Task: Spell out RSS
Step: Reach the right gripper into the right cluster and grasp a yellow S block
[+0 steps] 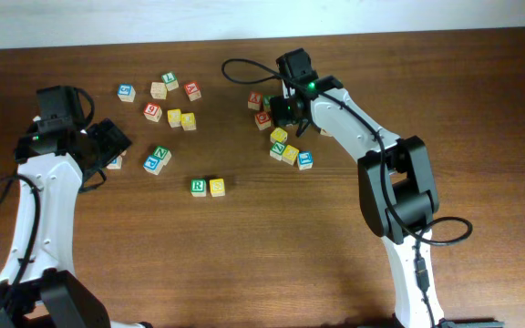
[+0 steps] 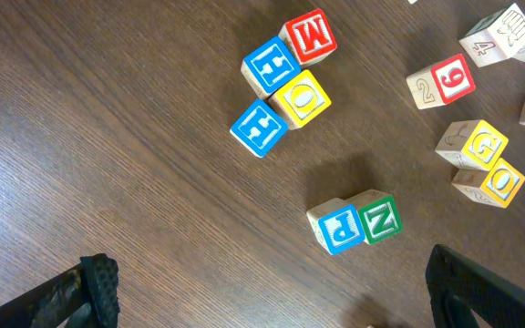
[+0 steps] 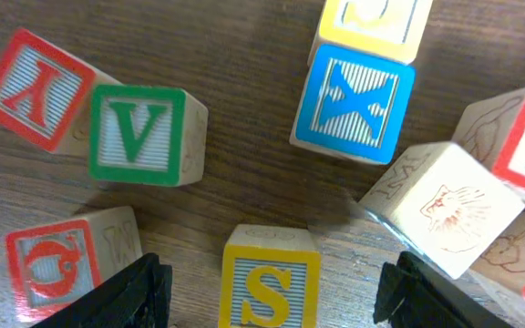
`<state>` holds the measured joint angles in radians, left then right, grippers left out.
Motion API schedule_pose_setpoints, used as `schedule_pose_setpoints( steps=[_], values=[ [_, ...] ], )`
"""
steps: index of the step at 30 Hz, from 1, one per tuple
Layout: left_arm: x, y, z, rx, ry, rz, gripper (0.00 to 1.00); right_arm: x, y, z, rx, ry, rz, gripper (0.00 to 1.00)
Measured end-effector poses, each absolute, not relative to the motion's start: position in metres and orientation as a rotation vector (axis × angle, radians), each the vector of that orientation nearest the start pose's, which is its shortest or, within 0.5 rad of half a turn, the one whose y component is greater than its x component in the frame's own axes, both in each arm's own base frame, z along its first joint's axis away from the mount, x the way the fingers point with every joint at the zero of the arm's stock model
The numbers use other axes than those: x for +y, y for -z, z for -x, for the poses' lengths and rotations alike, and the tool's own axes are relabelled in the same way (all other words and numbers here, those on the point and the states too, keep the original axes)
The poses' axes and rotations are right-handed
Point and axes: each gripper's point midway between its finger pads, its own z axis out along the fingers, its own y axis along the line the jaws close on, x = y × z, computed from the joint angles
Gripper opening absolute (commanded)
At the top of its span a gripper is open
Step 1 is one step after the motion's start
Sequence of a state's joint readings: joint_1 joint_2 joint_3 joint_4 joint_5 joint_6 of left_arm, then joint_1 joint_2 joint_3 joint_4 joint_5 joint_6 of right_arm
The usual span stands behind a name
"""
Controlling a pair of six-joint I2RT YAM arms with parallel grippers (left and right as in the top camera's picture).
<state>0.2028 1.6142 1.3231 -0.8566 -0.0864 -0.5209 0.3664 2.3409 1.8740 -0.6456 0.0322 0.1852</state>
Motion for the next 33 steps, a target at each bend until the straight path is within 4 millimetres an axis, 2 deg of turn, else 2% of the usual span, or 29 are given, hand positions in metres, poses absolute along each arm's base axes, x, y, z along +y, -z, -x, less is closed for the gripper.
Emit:
schedule_pose_setpoints(
  steps=[3, 9, 19, 24, 26, 29, 31, 33],
  values=[
    [0.092, -0.141, -0.373, 2.526, -0.023, 0.983, 0.99, 0.195, -0.019, -0.52, 2.688, -0.138, 0.234, 0.67],
    [0.092, -0.141, -0.373, 2.526, -0.023, 0.983, 0.99, 0.196, -0.019, -0.521, 2.683, -0.144, 0.234, 0.6],
    [0.092, -0.141, -0.373, 2.526, -0.023, 0.983, 0.99, 0.196, -0.018, -0.521, 2.682, -0.134, 0.234, 0.57],
    [0.092, -0.141, -0.373, 2.526, -0.024, 0.983, 0.99, 0.197, -0.008, -0.522, 2.687, -0.117, 0.237, 0.53],
    [0.092, -0.141, -0.373, 2.526, -0.023, 0.983, 0.99, 0.198, -0.008, -0.523, 2.683, -0.118, 0.239, 0.46],
    [0.092, -0.141, -0.373, 2.526, -0.024, 0.983, 0.99, 0.197, -0.007, -0.524, 2.682, -0.113, 0.236, 0.41],
    [0.092, -0.141, -0.373, 2.526, -0.023, 0.983, 0.99, 0.197, -0.008, -0.524, 2.68, -0.11, 0.234, 0.31],
    [0.092, -0.141, -0.373, 2.526, -0.023, 0.983, 0.99, 0.197, -0.007, -0.524, 2.681, -0.107, 0.24, 0.29]
  ],
)
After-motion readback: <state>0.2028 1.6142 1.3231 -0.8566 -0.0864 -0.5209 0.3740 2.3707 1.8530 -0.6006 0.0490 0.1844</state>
